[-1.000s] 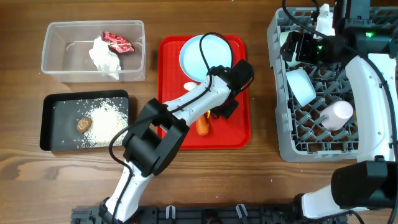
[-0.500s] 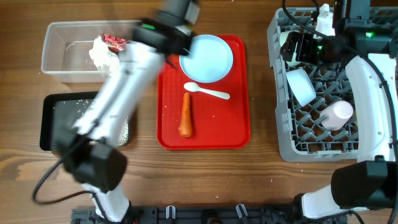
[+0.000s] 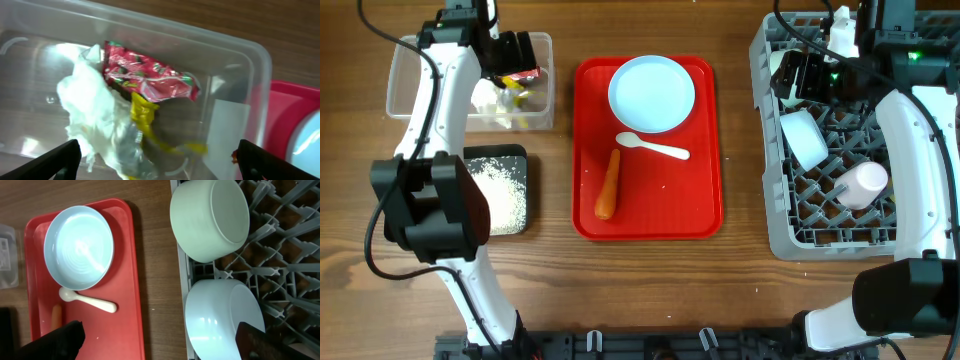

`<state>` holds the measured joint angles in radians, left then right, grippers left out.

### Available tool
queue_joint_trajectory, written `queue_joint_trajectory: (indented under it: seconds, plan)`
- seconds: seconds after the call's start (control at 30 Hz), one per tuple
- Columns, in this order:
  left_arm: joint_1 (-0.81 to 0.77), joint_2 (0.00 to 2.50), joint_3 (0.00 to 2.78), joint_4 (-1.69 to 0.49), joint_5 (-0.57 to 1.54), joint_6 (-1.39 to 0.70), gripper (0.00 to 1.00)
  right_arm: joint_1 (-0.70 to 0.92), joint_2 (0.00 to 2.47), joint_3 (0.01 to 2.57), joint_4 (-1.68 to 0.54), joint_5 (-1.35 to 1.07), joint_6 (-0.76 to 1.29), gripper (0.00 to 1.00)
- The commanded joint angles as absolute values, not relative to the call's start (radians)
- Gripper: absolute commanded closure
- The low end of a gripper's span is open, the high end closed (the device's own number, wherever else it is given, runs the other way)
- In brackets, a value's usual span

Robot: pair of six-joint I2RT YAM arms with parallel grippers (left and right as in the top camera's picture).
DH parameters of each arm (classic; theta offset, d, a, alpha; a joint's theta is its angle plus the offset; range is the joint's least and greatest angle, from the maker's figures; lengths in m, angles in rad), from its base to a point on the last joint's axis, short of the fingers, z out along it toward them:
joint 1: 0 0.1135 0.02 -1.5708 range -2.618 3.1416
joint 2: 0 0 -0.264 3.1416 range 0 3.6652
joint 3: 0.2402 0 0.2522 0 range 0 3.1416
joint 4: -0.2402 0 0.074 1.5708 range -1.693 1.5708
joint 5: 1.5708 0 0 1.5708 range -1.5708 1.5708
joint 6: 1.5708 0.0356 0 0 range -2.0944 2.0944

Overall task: Sort waste into correct bins and load items into the dishwasher rack
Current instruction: 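Reach the left gripper down and grasp the orange carrot, then lift the carrot off the red tray with the left gripper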

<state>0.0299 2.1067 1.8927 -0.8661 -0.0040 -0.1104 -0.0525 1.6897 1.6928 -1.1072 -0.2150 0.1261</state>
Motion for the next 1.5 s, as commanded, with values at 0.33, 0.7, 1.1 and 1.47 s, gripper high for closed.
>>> queue_joint_trajectory:
  seconds: [0.33,0.7,1.1,1.47]
  plan:
    - [-0.345,2.003,1.831,-1.184,0.122,-0.109,0.12,-0.054,1.668,1.693,-1.101,-0.199,0.104,0.0]
    - [-0.495,2.011,1.502,-1.171,0.096,-0.174,0.22,-0.054,1.668,1.693,-1.111,-0.199,0.079,0.0]
    - [-0.513,2.011,1.275,-0.98,0.067,-0.223,0.4,-0.054,1.668,1.693,-1.111,-0.199,0.082,0.0]
    - [-0.513,2.004,1.279,-0.928,0.085,-0.269,0.87,-0.054,1.668,1.693,-1.112,-0.199,0.082,0.0]
